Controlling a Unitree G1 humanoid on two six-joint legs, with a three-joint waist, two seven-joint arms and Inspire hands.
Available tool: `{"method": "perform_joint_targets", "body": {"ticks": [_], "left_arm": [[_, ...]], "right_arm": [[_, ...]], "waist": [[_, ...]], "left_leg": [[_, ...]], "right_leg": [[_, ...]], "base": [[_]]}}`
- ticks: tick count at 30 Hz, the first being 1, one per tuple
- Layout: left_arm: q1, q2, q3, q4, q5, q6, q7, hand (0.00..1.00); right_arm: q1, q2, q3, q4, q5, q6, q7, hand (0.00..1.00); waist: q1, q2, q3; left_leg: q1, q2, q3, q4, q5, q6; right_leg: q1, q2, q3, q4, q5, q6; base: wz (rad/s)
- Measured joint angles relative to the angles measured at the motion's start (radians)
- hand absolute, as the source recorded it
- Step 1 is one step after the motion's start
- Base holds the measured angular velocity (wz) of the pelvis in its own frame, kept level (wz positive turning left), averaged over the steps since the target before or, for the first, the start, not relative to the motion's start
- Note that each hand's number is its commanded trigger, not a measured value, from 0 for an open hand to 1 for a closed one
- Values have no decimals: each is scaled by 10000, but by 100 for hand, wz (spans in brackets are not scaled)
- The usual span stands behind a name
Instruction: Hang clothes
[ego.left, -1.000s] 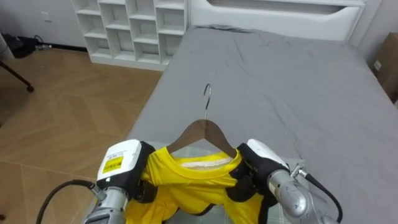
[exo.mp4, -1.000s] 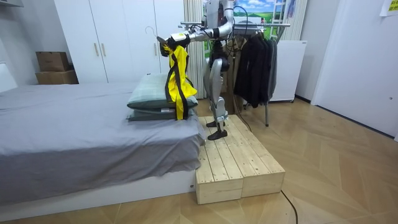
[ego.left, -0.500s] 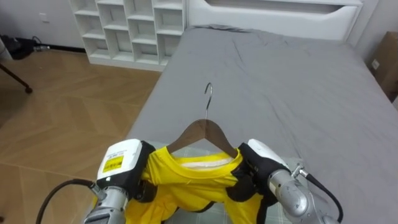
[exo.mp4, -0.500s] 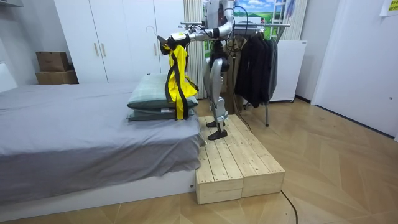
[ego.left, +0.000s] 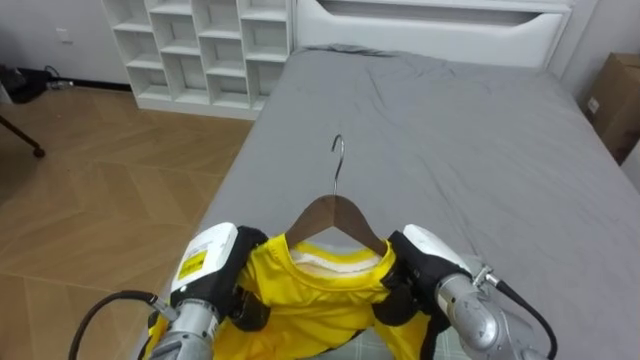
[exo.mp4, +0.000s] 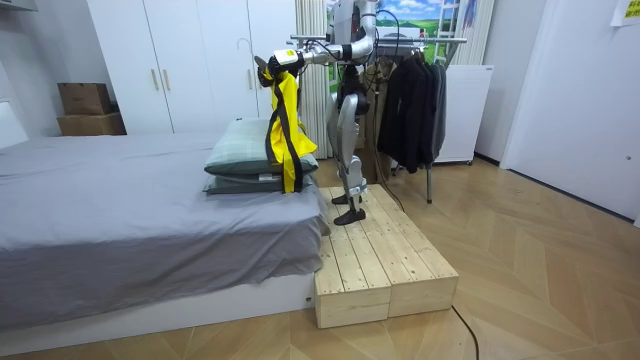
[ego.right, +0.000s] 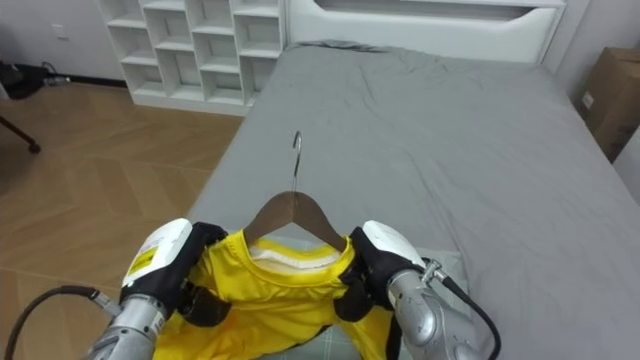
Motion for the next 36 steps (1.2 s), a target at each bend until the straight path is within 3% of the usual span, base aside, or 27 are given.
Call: {"method": "perform_joint_targets", "body": {"ticks": [31, 36], "left_arm": [[305, -8, 3, 15, -509, -88, -706, 0], [314, 37, 171, 22, -849, -193, -740, 0]], "right_arm": [[528, 12, -28, 38, -104, -2, -1, 100], [568, -53, -397, 156, 132, -9, 3, 100]], "waist": [[1, 52, -37], [5, 63, -45]], "left_leg": [[337, 4, 52, 20, 1, 1], [309, 3, 30, 24, -1, 1]], "right_leg": [[307, 6, 160, 8, 0, 0], [293, 5, 129, 13, 0, 0]], "base": [[0], [0]]}}
